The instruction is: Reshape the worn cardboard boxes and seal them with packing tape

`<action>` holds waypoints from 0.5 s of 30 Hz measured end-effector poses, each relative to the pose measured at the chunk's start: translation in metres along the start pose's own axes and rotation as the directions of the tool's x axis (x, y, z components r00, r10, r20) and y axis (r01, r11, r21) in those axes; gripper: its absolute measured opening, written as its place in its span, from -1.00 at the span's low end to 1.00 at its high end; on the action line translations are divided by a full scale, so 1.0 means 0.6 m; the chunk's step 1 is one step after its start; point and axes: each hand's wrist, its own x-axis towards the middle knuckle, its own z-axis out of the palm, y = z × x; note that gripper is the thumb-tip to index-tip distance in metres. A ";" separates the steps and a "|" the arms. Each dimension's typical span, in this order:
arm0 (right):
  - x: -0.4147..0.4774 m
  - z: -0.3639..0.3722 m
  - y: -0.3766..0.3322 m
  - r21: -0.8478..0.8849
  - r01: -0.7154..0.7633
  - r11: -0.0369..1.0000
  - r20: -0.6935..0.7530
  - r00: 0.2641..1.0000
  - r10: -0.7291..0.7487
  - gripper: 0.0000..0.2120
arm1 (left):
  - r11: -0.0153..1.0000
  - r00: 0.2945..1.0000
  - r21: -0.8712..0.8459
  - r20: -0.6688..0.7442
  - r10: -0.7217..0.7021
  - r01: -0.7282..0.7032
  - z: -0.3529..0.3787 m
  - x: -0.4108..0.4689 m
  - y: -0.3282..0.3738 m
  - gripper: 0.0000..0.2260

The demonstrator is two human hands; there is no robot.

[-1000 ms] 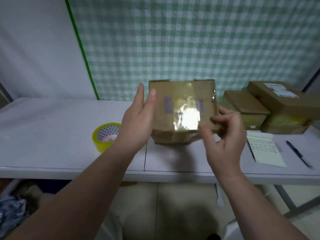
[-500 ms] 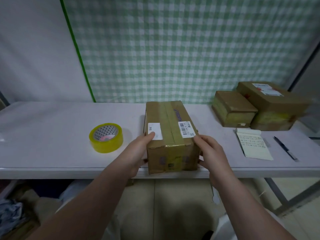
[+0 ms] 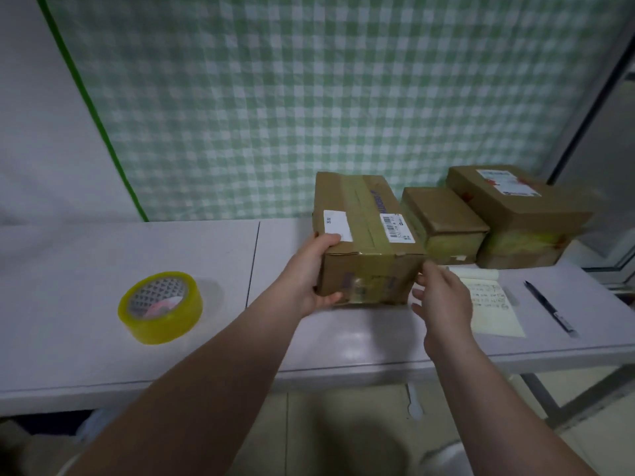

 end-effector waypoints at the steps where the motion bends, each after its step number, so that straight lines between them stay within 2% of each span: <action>1: 0.013 -0.003 0.007 -0.010 -0.007 1.000 -0.037 0.999 0.007 -0.77 | 1.000 1.000 0.004 0.011 -0.002 0.002 0.019 0.015 0.003 -0.90; 4: 0.052 -0.011 0.029 -0.068 -0.052 0.996 -0.091 0.995 0.046 -0.82 | 1.000 0.999 0.006 0.027 -0.021 0.021 0.067 0.058 0.008 -0.79; 7: 0.084 -0.018 0.052 -0.149 -0.079 0.986 -0.081 0.994 0.067 -0.88 | 0.999 0.999 -0.014 0.020 -0.035 0.035 0.100 0.098 0.004 -0.70; 9: 0.097 -0.021 0.063 -0.190 -0.075 0.979 -0.062 0.996 0.064 -0.91 | 0.998 0.999 -0.038 0.019 -0.043 0.044 0.116 0.117 0.000 -0.68; 11: 0.106 -0.023 0.067 -0.207 -0.076 0.975 -0.051 0.996 0.067 -0.87 | 0.998 0.999 -0.049 0.027 -0.044 0.045 0.126 0.133 -0.003 -0.68; 15: 0.113 -0.023 0.068 -0.213 -0.085 0.973 -0.033 0.996 0.080 -0.86 | 1.000 0.999 -0.005 0.030 -0.028 0.028 0.128 0.148 -0.006 -0.69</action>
